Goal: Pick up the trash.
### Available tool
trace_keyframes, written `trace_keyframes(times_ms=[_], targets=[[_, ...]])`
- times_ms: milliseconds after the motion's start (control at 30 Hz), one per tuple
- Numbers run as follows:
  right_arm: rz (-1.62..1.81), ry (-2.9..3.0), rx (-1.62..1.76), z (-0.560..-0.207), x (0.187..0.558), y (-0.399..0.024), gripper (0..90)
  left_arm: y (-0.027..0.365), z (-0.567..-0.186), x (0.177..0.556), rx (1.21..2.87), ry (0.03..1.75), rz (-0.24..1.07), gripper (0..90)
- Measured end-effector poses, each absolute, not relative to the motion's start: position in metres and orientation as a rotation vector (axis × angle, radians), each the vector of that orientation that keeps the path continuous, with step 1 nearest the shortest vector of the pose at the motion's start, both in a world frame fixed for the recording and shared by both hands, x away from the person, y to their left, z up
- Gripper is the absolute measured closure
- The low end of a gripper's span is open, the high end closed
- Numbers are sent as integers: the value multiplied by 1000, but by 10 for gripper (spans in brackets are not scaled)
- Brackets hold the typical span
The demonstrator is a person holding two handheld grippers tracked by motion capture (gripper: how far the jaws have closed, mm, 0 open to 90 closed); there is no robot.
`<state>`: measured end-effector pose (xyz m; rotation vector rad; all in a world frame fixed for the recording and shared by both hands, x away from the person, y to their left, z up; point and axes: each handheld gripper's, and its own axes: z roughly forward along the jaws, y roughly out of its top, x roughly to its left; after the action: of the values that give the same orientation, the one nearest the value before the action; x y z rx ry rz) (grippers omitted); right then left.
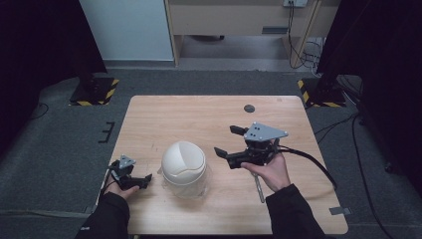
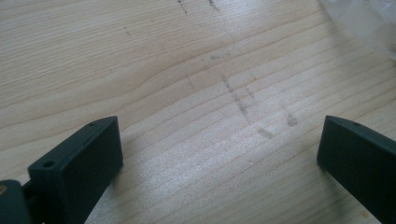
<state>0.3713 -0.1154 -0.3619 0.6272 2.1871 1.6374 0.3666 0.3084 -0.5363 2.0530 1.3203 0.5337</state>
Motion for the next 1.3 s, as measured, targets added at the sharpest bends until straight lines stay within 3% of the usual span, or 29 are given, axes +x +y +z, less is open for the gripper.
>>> trace_keyframes(times_ms=[833,1300], targets=[[1657,2442,520,-417,349,-41,177,308,-536,367,2049,1322,533,0],[1612,2516,530,-430,349,-26,201,308,-536,367,2054,1320,532,0]])
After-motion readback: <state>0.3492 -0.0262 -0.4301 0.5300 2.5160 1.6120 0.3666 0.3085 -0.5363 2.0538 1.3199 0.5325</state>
